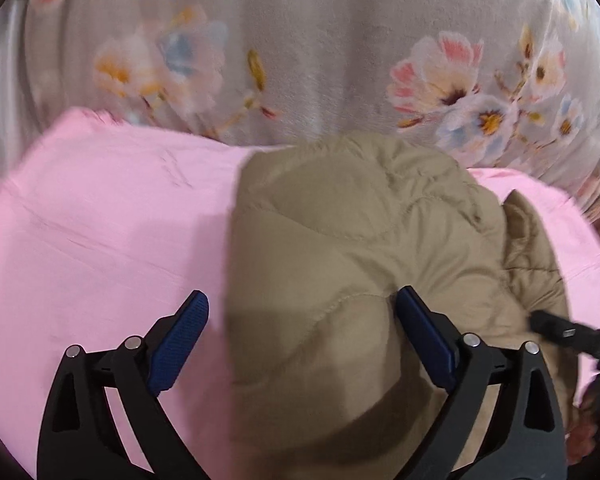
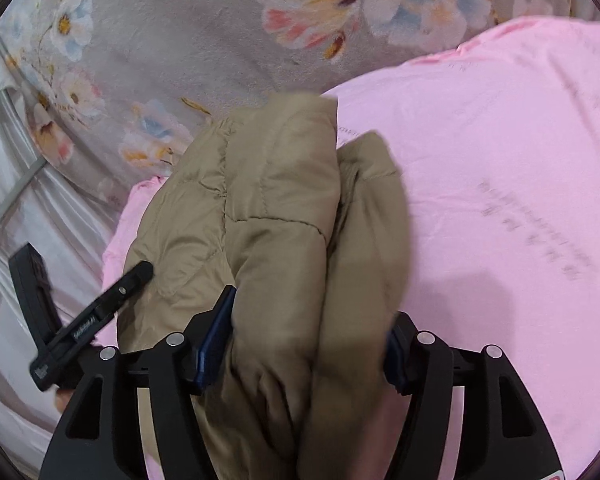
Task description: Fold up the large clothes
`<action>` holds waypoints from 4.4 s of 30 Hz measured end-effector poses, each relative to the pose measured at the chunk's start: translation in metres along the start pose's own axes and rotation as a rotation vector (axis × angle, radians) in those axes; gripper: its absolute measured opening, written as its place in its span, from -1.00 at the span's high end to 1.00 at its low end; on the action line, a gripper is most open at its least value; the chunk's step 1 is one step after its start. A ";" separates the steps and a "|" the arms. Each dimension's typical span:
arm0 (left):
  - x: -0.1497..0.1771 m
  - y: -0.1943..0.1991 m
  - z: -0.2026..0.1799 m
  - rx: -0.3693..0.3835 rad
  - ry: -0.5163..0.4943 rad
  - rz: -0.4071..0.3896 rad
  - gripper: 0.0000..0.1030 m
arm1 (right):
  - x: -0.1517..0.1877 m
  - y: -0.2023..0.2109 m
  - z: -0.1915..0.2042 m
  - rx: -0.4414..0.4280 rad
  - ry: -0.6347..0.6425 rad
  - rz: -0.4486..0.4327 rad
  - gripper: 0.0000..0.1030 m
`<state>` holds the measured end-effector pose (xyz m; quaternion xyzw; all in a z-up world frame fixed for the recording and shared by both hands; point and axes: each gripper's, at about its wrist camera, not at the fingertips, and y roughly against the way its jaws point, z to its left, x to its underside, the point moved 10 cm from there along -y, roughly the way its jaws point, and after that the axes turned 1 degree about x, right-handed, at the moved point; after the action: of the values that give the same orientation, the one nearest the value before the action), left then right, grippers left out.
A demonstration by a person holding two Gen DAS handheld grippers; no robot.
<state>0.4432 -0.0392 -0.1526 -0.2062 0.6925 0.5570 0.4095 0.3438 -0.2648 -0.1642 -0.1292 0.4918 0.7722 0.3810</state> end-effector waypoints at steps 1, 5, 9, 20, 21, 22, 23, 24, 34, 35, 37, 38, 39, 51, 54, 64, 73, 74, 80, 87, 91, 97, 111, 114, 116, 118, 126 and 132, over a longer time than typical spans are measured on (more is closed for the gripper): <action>-0.006 0.009 0.004 -0.045 -0.016 -0.014 -0.78 | -0.004 0.012 0.001 0.043 0.029 -0.019 -0.21; -0.039 0.043 0.005 -0.103 -0.022 -0.073 -0.79 | -0.033 0.053 0.025 0.173 0.179 -0.160 -0.23; -0.071 0.054 -0.010 -0.122 0.009 -0.094 -0.77 | -0.062 0.057 0.065 0.200 0.273 -0.234 -0.20; -0.047 -0.038 -0.046 -0.148 0.011 0.066 0.89 | -0.065 -0.039 0.056 0.331 0.265 -0.148 0.99; -0.043 -0.043 -0.047 -0.155 0.005 0.068 0.93 | -0.061 -0.049 0.049 0.335 0.254 -0.130 0.99; -0.039 -0.048 -0.048 -0.166 -0.005 0.063 0.94 | -0.057 -0.057 0.044 0.336 0.245 -0.122 1.00; -0.037 -0.051 -0.049 -0.173 -0.013 0.056 0.95 | -0.053 -0.065 0.037 0.336 0.234 -0.116 1.00; -0.035 -0.053 -0.050 -0.177 -0.021 0.049 0.96 | -0.051 -0.069 0.033 0.337 0.230 -0.116 1.00; -0.025 -0.075 -0.054 -0.214 -0.029 0.000 0.99 | -0.039 -0.095 0.017 0.324 0.231 -0.121 1.00; -0.024 -0.077 -0.054 -0.221 -0.033 -0.003 0.99 | -0.039 -0.097 0.016 0.324 0.230 -0.120 1.00; -0.023 -0.080 -0.056 -0.237 -0.043 -0.007 1.00 | -0.037 -0.099 0.015 0.327 0.229 -0.117 1.00; -0.023 -0.081 -0.056 -0.244 -0.046 -0.009 1.00 | -0.037 -0.101 0.015 0.327 0.229 -0.116 1.00; -0.022 -0.082 -0.056 -0.247 -0.047 -0.010 1.00 | -0.036 -0.102 0.014 0.326 0.227 -0.113 1.00; -0.019 -0.086 -0.056 -0.261 -0.050 -0.012 1.00 | -0.036 -0.107 0.014 0.354 0.235 -0.105 1.00; -0.020 -0.087 -0.056 -0.269 -0.056 -0.012 1.00 | -0.036 -0.107 0.014 0.360 0.238 -0.106 1.00; -0.021 -0.084 -0.056 -0.272 -0.056 -0.009 1.00 | -0.037 -0.104 0.014 0.352 0.234 -0.107 1.00; 0.004 -0.012 -0.061 -0.255 -0.064 0.035 0.87 | -0.005 -0.023 0.019 0.299 0.204 -0.093 0.90; 0.011 -0.005 -0.061 -0.257 -0.063 0.047 0.87 | 0.008 -0.022 0.015 0.308 0.207 -0.073 0.90; 0.062 0.029 -0.067 -0.288 -0.107 0.066 0.87 | 0.067 -0.004 0.006 0.372 0.287 -0.008 0.86; 0.112 0.071 -0.072 -0.256 -0.051 0.093 0.54 | 0.114 0.054 0.001 0.366 0.229 -0.069 0.12; 0.141 0.097 -0.073 -0.254 -0.039 0.091 0.18 | 0.148 0.076 -0.002 0.394 0.252 -0.079 -0.10; 0.160 0.146 -0.069 -0.262 0.001 0.025 -0.66 | 0.179 0.107 0.011 0.423 0.316 -0.137 -0.55; 0.178 0.175 -0.070 -0.286 -0.014 -0.010 -0.74 | 0.191 0.120 0.002 0.486 0.265 -0.161 -0.68; 0.178 0.176 -0.071 -0.290 -0.011 -0.017 -0.74 | 0.191 0.125 0.005 0.463 0.271 -0.190 -0.68; 0.178 0.176 -0.070 -0.293 -0.010 -0.017 -0.74 | 0.191 0.125 0.005 0.458 0.275 -0.191 -0.68; 0.179 0.176 -0.070 -0.294 -0.009 -0.015 -0.74 | 0.191 0.125 0.004 0.449 0.275 -0.191 -0.68; 0.179 0.177 -0.069 -0.309 -0.012 -0.014 -0.74 | 0.191 0.126 0.006 0.450 0.279 -0.194 -0.68; 0.179 0.177 -0.069 -0.316 -0.013 -0.013 -0.74 | 0.190 0.126 0.005 0.452 0.282 -0.195 -0.68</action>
<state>0.1851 -0.0218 -0.1853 -0.2691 0.5923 0.6576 0.3801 0.1256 -0.2014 -0.1879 -0.1939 0.6849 0.5771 0.4003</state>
